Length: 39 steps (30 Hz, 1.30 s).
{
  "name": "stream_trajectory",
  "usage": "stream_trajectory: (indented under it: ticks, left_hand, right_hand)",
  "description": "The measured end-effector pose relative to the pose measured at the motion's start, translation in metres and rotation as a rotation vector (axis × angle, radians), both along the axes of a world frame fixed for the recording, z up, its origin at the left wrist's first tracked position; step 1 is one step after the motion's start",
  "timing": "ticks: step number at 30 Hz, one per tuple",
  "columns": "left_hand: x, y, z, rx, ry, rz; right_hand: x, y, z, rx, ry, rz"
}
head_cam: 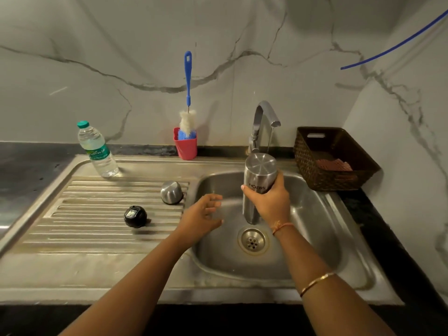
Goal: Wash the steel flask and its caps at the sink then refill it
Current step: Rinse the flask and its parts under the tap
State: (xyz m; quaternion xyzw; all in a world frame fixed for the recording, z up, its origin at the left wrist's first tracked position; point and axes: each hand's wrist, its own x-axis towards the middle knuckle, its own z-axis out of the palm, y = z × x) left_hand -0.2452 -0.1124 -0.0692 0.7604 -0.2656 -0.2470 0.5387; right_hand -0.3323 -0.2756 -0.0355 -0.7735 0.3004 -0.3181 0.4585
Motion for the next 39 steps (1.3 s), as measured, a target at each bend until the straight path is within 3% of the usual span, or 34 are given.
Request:
stream_trajectory:
  ticks: [3, 7, 10, 18, 24, 31, 34, 39]
  left_hand:
    - [-0.011, 0.013, -0.005, -0.057, 0.014, 0.049]
    - [-0.018, 0.028, -0.007, -0.029, 0.020, 0.054]
    - [-0.017, 0.041, -0.002, -0.048, -0.014, 0.062]
    - [0.009, 0.100, 0.024, -0.059, -0.070, -0.055]
    - [0.056, 0.175, 0.036, -0.058, -0.188, -0.028]
    - [0.119, 0.247, 0.042, -0.054, -0.266, 0.066]
    - [0.144, 0.257, 0.041, -0.037, -0.237, 0.087]
    - [0.183, 0.246, 0.035, -0.048, -0.172, 0.140]
  right_hand:
    - [-0.006, 0.008, 0.000, -0.001, -0.112, 0.009]
    - [-0.008, 0.014, -0.001, 0.087, -0.009, 0.094]
    - [-0.012, 0.033, 0.005, 0.143, -0.105, 0.160]
    - [0.018, 0.122, 0.038, 0.167, -0.155, 0.440]
    - [0.072, 0.209, 0.042, 0.190, -0.170, 0.519]
    - [0.133, 0.282, 0.034, 0.249, -0.188, 0.533]
    - [0.145, 0.289, 0.024, 0.208, -0.092, 0.526]
    - [0.137, 0.269, -0.005, 0.178, -0.043, 0.272]
